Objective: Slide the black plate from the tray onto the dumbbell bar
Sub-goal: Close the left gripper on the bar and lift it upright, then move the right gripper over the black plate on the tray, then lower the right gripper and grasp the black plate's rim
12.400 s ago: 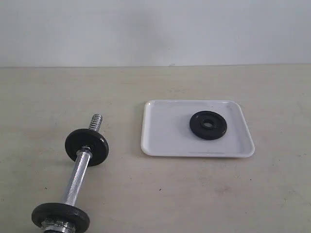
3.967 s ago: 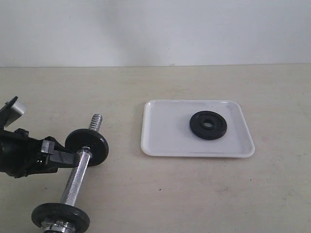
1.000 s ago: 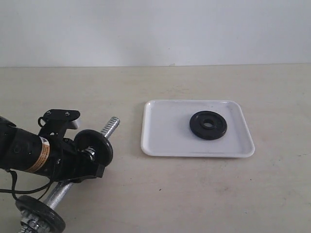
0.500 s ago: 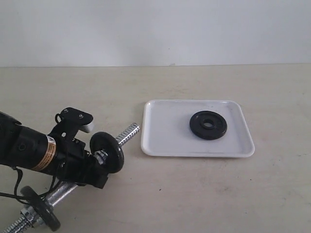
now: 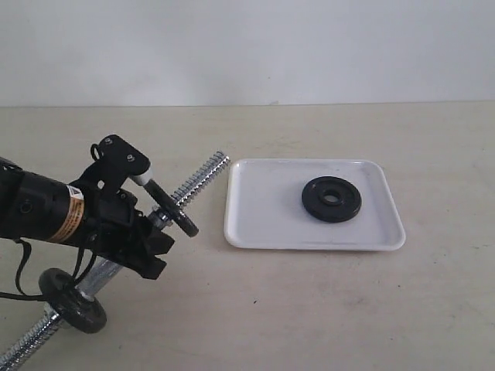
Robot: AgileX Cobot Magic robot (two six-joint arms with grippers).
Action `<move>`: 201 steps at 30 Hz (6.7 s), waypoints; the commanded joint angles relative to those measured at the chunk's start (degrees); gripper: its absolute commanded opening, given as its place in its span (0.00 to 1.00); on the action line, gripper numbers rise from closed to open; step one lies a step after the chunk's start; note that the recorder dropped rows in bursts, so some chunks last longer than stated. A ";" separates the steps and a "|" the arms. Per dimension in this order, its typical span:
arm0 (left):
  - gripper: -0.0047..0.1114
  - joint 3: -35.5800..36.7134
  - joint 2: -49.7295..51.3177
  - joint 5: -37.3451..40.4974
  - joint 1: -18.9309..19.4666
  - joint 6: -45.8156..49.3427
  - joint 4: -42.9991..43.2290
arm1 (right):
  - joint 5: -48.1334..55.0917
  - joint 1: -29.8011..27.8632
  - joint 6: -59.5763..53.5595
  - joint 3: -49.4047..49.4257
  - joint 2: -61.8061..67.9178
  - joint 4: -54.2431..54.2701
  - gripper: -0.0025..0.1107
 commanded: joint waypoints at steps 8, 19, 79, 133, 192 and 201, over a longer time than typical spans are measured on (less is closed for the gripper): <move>0.08 -1.42 -2.31 -1.87 -0.02 1.51 0.07 | -3.14 0.07 -2.25 2.00 0.01 -0.35 0.03; 0.08 -1.42 -2.31 -1.87 -0.02 3.75 -0.05 | -8.45 0.07 -7.03 2.96 9.66 -0.35 0.03; 0.08 -1.42 -2.31 -2.45 -0.02 4.53 -4.67 | -2.46 9.87 20.94 -34.15 69.84 -20.70 0.94; 0.08 -1.42 -2.31 -2.33 -0.02 4.53 -4.67 | 4.64 10.32 27.84 -42.07 84.99 -24.14 0.94; 0.08 -1.42 -2.31 -2.07 -0.02 6.23 -4.67 | 7.92 15.94 40.38 -42.07 89.36 -41.26 0.94; 0.08 -1.42 -2.31 -1.95 -0.02 6.46 -4.67 | 9.60 15.94 40.87 -42.07 89.36 -41.26 0.92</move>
